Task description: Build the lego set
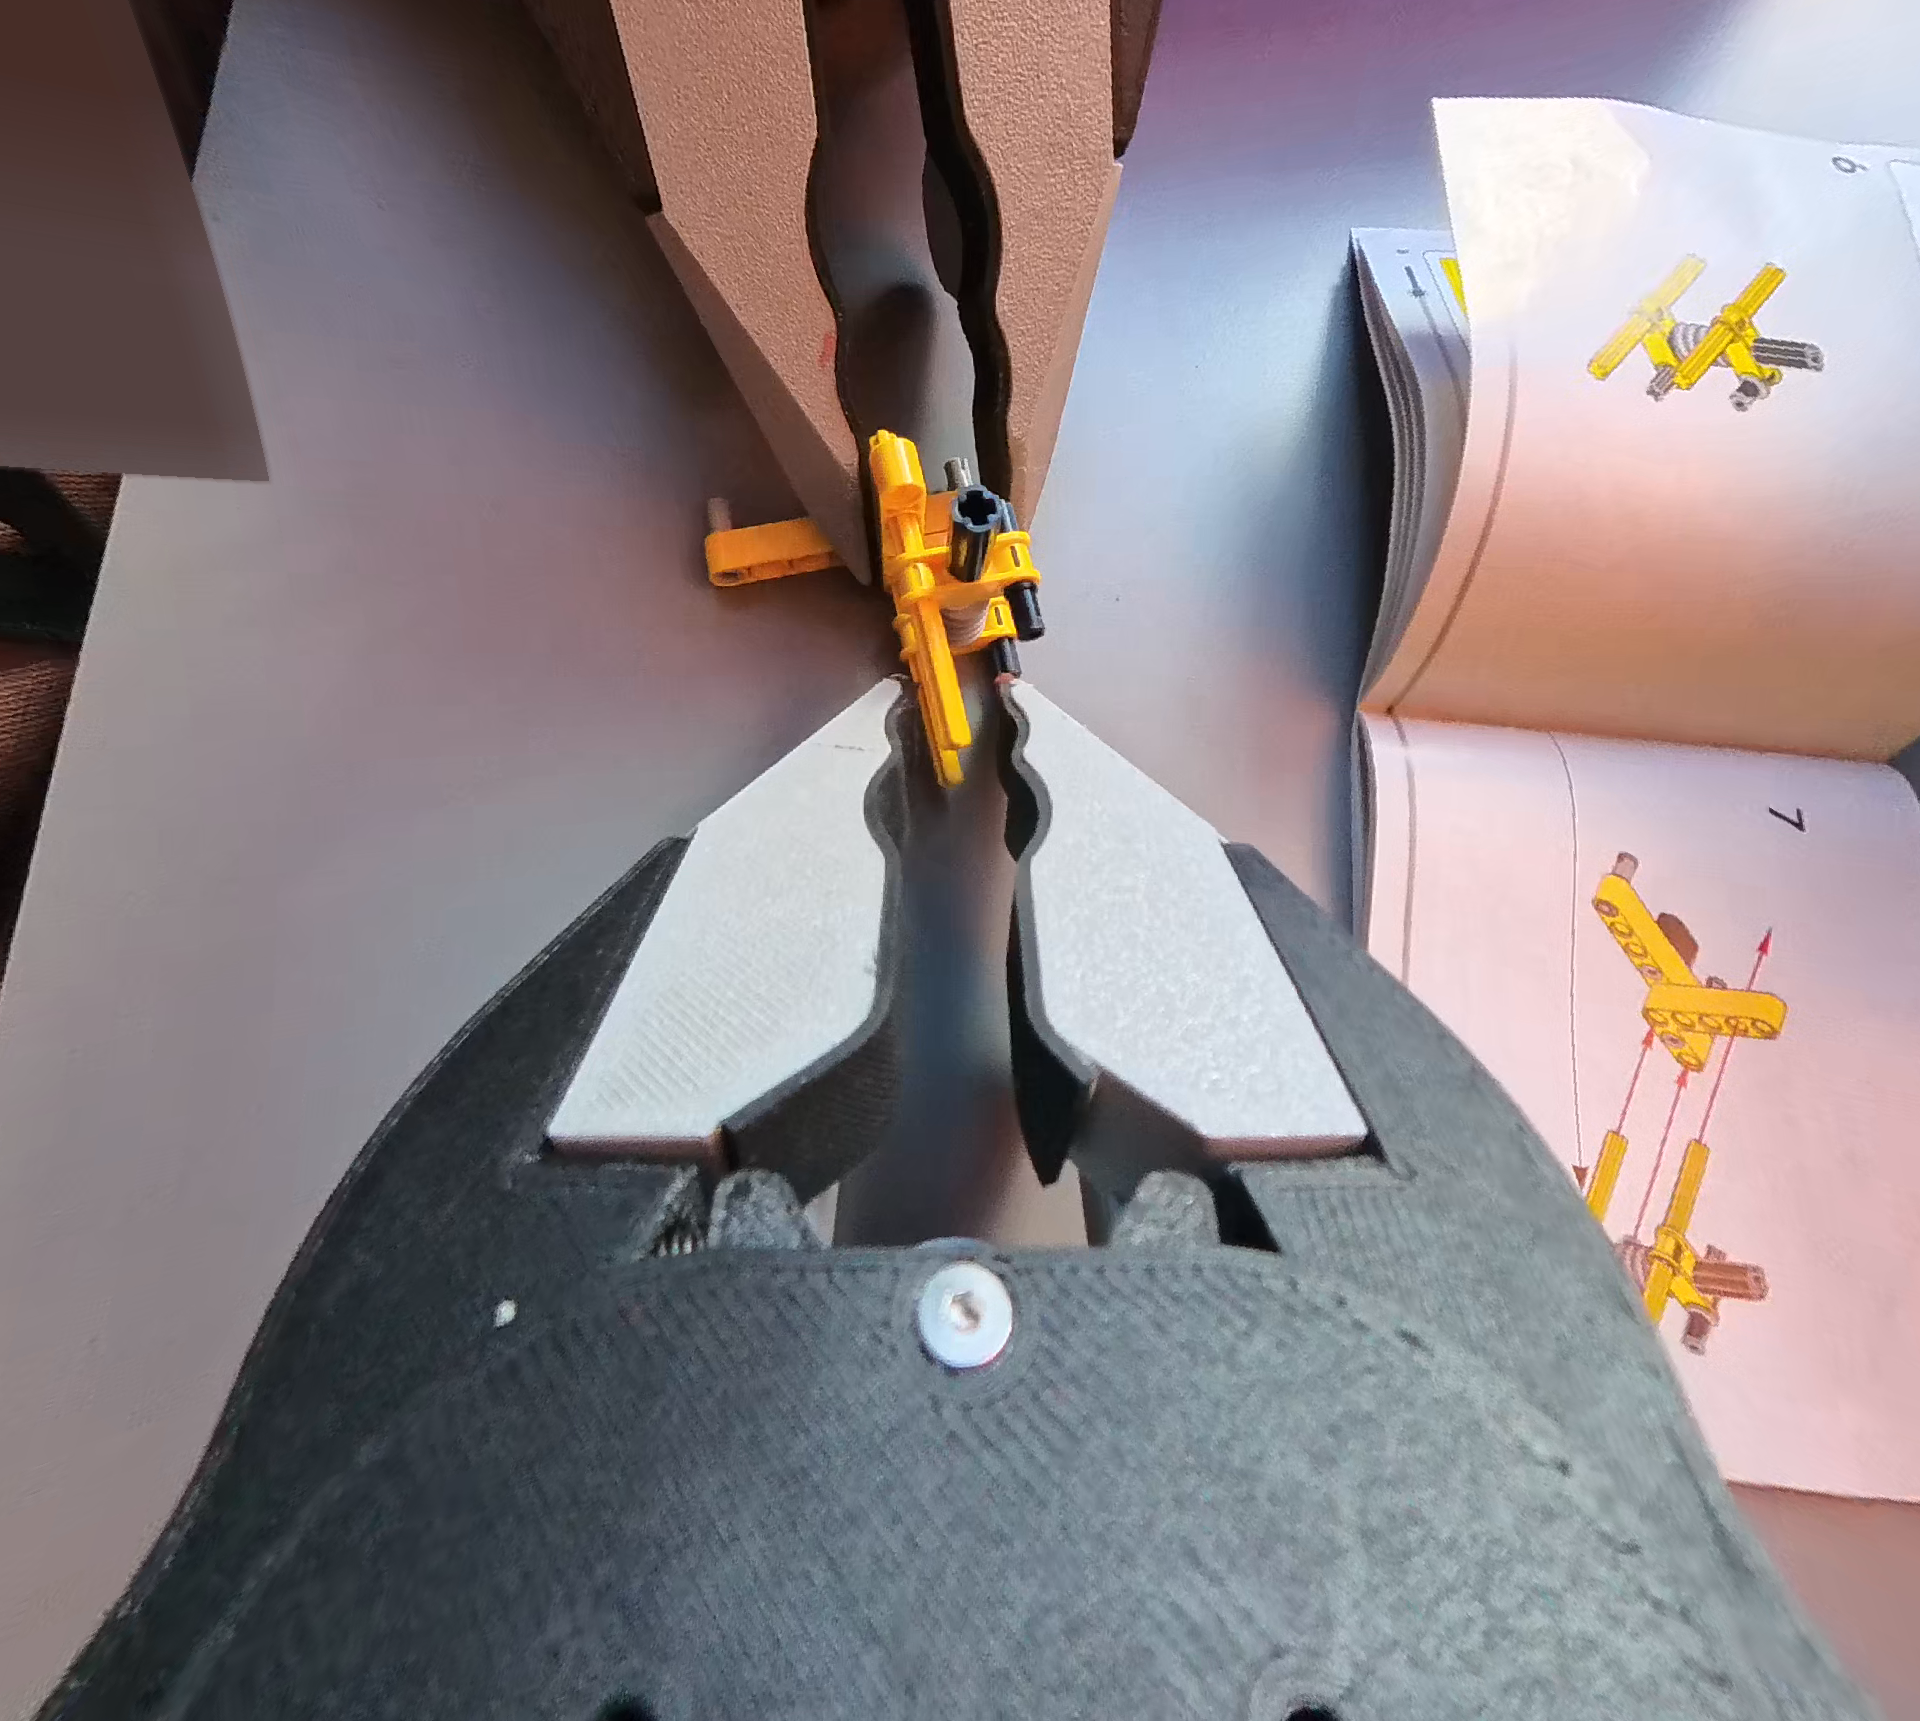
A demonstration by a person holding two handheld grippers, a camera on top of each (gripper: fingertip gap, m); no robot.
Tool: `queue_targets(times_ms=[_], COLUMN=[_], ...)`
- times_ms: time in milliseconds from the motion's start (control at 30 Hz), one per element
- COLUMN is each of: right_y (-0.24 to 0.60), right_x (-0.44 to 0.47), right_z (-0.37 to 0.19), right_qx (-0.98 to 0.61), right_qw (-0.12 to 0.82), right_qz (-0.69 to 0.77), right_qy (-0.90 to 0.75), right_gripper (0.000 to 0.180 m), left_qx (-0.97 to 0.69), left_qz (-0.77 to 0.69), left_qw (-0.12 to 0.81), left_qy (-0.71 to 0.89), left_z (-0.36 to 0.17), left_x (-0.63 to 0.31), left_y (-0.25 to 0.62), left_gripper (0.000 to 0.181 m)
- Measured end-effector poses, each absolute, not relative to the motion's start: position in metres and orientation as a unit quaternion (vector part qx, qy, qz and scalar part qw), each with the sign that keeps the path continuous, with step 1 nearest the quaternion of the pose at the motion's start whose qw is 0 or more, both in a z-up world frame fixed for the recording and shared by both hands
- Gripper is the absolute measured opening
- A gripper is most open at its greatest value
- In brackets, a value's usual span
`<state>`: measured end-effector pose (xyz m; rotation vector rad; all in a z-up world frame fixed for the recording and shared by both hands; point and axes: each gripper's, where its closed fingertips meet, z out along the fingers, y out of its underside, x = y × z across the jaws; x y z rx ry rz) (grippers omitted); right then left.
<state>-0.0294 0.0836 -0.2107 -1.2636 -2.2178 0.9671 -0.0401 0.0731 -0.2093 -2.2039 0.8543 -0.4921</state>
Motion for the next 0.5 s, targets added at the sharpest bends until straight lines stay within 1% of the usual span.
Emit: queue_targets(times_ms=[67, 100, 167, 400, 500], right_y=[0.071, 0.071, 0.072, 0.084, 0.082], right_x=[-0.028, -0.03, -0.029, -0.024, -0.025], right_z=[-0.209, -0.209, -0.21, -0.207, -0.209], right_qx=[-0.44, -0.437, -0.444, -0.452, -0.454], right_qw=[0.176, 0.182, 0.175, 0.207, 0.202], right_qz=[0.363, 0.361, 0.367, 0.36, 0.357], right_qy=[-0.802, -0.804, -0.799, -0.789, -0.791], right_gripper=[0.004, 0.001, 0.002, 0.021, 0.024], left_qx=[-0.85, -0.85, -0.851, -0.85, -0.849], left_qz=[-0.191, -0.189, -0.194, -0.18, -0.177], left_qw=[0.355, 0.356, 0.355, 0.361, 0.363], left_qy=[0.338, 0.339, 0.333, 0.339, 0.34], left_z=[-0.21, -0.209, -0.209, -0.21, -0.21], left_x=[-0.038, -0.039, -0.039, -0.039, -0.039], left_y=[0.072, 0.072, 0.073, 0.073, 0.073], left_gripper=[0.022, 0.022, 0.022, 0.023, 0.023])
